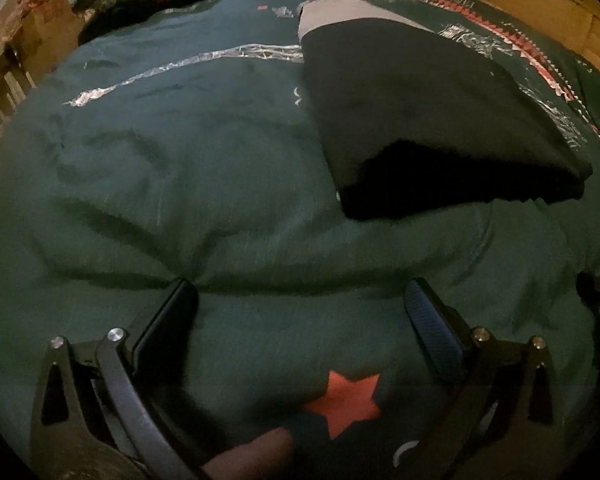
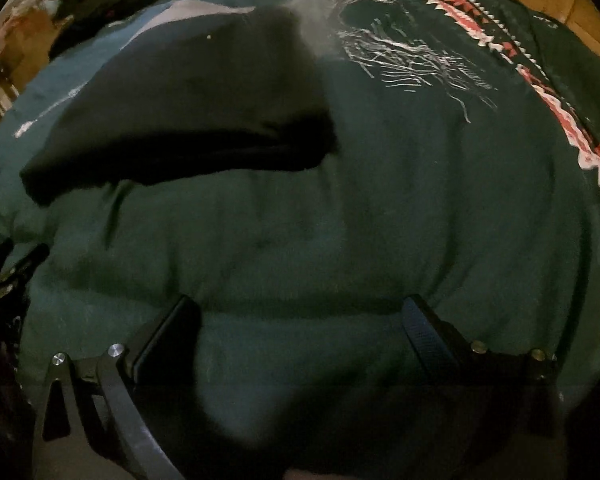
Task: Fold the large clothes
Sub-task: 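Release the shirt and pull both grippers back from it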
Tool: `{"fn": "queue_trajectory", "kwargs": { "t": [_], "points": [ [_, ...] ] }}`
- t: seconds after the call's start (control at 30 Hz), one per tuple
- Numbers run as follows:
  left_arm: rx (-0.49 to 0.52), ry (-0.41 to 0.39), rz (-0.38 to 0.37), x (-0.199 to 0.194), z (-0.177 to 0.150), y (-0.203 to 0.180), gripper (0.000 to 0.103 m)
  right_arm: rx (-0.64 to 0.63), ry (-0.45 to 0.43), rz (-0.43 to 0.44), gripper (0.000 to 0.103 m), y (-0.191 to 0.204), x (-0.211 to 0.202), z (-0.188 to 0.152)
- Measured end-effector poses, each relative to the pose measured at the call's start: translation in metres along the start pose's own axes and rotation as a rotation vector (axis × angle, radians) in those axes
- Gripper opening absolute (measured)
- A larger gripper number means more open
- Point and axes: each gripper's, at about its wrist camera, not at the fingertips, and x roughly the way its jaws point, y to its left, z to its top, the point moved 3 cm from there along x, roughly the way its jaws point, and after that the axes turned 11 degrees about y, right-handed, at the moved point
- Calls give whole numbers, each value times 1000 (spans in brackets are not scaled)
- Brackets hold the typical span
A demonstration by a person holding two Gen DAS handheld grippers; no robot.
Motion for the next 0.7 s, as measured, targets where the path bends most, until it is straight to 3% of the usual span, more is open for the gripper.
{"fn": "queue_trajectory", "kwargs": {
  "t": [0.07, 0.17, 0.27, 0.4, 0.47, 0.53, 0.7],
  "points": [
    [0, -12, 9, -16, 3, -1, 103, -1, 20, 9, 103, -1, -5, 3],
    [35, -149, 51, -70, 11, -12, 103, 10, 5, 29, 103, 0, -29, 3],
    [33, -279, 58, -133, 20, -21, 103, 0, -72, 17, 103, 6, -71, 6],
    [12, -379, 79, -200, 31, -31, 103, 2, -228, 11, 103, 20, -155, 20],
    [-8, -387, 117, -222, 35, -32, 103, 2, -307, 5, 103, 25, -196, 26],
    [-32, -382, 98, -238, 37, -29, 103, 1, -368, -3, 103, 29, -234, 33],
    [-97, -372, 108, -255, 33, -21, 103, -7, -416, -17, 103, 42, -287, 21]
  ]
}}
